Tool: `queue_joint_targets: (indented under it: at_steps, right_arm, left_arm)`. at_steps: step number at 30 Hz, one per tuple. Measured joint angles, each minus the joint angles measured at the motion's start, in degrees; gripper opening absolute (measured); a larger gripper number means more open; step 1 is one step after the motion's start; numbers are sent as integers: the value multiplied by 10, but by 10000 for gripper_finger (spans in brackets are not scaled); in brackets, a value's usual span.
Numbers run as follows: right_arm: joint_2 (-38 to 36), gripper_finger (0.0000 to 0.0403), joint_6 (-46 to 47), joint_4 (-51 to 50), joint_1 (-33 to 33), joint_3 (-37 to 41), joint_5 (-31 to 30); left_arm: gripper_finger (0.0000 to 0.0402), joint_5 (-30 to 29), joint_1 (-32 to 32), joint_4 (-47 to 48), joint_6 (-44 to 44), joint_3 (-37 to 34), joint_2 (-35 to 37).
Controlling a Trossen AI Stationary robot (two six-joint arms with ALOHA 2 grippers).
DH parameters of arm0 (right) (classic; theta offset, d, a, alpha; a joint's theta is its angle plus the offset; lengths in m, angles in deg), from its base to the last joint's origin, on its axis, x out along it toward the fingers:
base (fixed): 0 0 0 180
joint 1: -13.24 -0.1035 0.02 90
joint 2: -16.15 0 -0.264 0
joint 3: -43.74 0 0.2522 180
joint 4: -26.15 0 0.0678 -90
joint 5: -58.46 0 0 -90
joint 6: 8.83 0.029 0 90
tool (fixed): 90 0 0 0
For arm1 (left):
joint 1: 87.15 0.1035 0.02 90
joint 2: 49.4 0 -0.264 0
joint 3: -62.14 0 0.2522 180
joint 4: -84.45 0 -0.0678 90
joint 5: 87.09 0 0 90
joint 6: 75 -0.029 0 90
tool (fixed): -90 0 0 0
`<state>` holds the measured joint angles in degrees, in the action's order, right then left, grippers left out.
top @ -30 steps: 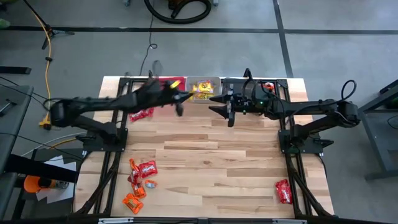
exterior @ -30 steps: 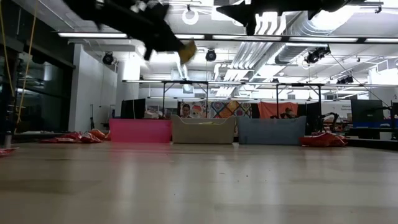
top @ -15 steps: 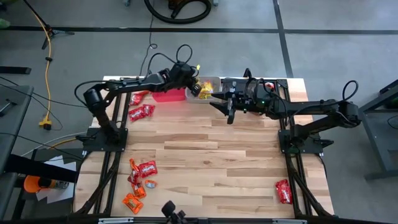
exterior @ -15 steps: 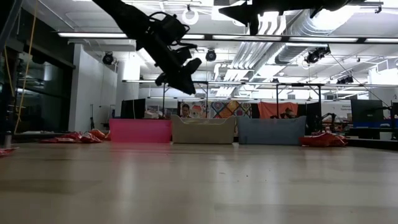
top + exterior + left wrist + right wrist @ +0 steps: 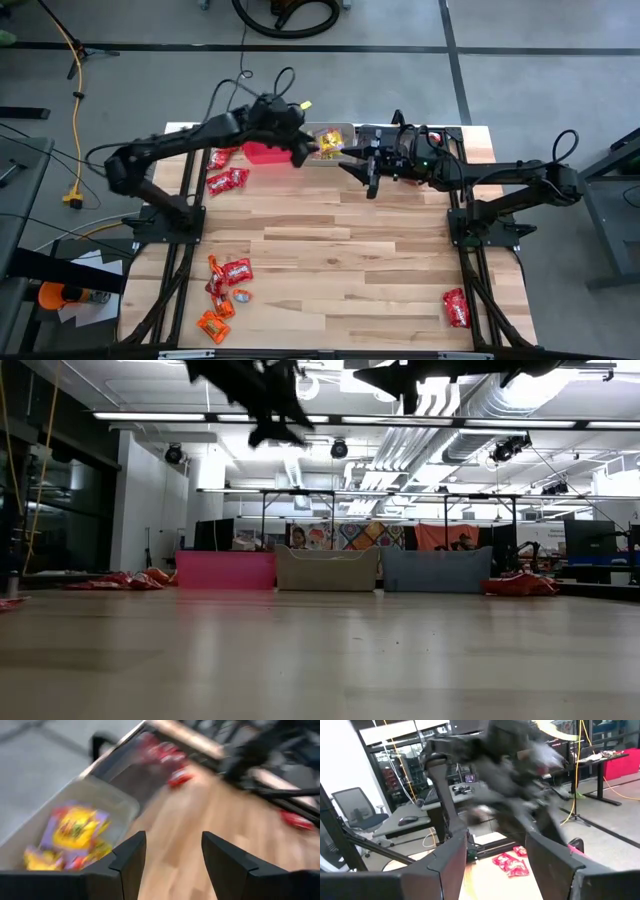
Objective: Sort candy
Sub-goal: Put the red candy into the black bin
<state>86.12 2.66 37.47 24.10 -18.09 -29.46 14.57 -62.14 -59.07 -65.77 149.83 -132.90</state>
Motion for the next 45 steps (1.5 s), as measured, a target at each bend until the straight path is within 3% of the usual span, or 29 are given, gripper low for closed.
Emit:
queue_joint_targets:
  at_steps: [8,12,18,22,30,36,40,45]
  right_arm:
    - [0,199,3,0,0,0,0]
    - [0,199,4,0,0,0,0]
    - [0,199,35,0,0,0,16]
    - [0,199,56,0,0,0,47]
    - [0,199,66,0,0,0,57]
    - [0,199,87,-13,-31,0,87]
    - [0,199,175,-102,-75,0,139]
    - [0,199,342,-327,-169,0,189]
  left_arm:
    - [163,-40,-126,-28,-49,-15,107]
    - [159,-71,-172,-147,2,-128,158]
    - [158,-126,-218,-371,161,-345,236]
    - [158,-184,-253,-453,164,-419,274]
    - [158,-202,-279,-446,29,-427,283]
    - [158,-202,-278,-444,11,-427,282]
    - [158,-202,-276,-444,22,-427,282]
    - [158,-202,-276,-435,60,-427,282]
